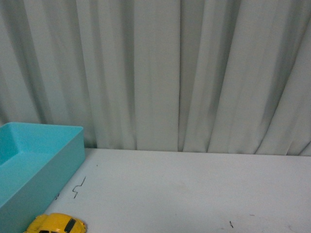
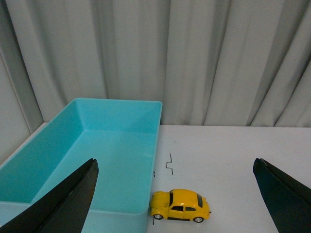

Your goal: Wind up and store yellow beetle toy

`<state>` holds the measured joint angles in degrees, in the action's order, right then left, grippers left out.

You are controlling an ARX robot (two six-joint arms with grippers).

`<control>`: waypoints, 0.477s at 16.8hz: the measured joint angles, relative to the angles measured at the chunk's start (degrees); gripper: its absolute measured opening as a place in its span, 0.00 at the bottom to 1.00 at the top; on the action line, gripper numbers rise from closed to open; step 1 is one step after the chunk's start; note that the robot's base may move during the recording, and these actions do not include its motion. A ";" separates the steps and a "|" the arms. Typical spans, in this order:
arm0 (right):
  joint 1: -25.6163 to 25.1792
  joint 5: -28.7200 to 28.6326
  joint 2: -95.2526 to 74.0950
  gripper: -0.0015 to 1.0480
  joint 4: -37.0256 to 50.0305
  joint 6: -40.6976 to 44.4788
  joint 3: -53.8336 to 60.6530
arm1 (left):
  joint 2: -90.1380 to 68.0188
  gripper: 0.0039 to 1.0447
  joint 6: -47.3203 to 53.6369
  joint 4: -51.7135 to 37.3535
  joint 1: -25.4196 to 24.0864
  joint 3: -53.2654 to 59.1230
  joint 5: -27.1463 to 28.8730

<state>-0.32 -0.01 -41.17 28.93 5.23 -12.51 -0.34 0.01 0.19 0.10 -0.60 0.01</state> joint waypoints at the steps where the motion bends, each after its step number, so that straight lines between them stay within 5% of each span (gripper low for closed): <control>1: 0.00 0.00 0.85 0.03 -0.20 -1.46 0.92 | 0.00 0.94 0.00 0.02 0.00 0.00 0.00; 8: 0.02 0.00 11.21 0.02 -4.11 -4.20 7.63 | 0.00 0.94 0.00 0.02 0.00 0.00 0.00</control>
<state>-0.30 -0.01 -29.95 24.82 1.04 -4.89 -0.34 0.01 0.21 0.10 -0.60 0.01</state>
